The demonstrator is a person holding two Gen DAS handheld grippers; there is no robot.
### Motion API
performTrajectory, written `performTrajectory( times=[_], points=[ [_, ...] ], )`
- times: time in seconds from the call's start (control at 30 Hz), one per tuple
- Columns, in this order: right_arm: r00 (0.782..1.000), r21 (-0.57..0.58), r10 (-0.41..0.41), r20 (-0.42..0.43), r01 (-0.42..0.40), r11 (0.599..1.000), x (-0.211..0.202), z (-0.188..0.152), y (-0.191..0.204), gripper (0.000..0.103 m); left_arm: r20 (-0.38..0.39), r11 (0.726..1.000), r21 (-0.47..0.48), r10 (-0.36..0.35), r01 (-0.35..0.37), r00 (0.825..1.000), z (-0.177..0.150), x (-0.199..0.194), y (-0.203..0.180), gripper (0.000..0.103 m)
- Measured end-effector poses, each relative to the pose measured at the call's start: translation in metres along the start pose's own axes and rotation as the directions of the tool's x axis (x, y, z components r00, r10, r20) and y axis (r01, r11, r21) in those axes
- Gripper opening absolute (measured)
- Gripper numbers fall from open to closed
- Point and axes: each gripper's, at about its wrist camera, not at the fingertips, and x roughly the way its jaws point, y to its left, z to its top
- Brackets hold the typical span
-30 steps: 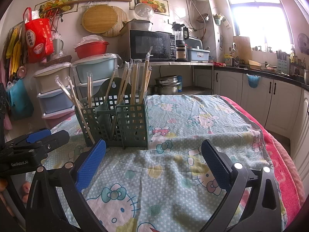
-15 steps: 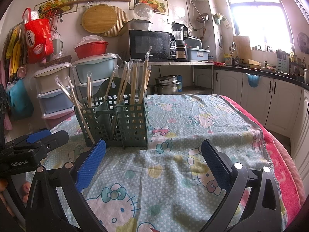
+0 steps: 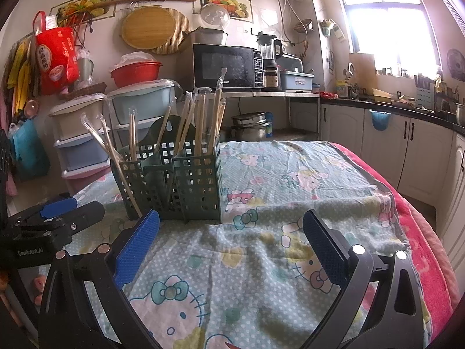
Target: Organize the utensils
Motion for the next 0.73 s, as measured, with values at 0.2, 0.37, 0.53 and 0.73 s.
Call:
performTrajectory(
  times=[0.2,0.37,0.53,0.73],
  points=[
    [1.000,0.002,-0.005,0.001,0.005,1.000,-0.001,-0.001,-0.001,0.096,0.006,1.000,-0.002,-0.018,0.018,1.000,0.000,-0.002,0.000,0.092],
    [1.000,0.004,-0.005,-0.001,0.005,1.000,-0.001,-0.001,-0.001,0.096,0.001,1.000,0.006,-0.021,0.021,1.000,0.000,-0.003,-0.003,0.092],
    [1.000,0.021,-0.004,-0.012,0.005,1.000,-0.001,0.002,-0.006,0.096,-0.022,1.000,-0.017,-0.010,0.010,1.000,0.005,-0.002,0.002,0.092],
    [0.984,0.093,-0.118,-0.137,0.131,0.987,0.023,0.030,-0.060,0.096,-0.134,0.986,-0.018,0.163,-0.166,0.977,0.039,0.015,0.057,0.092]
  ],
)
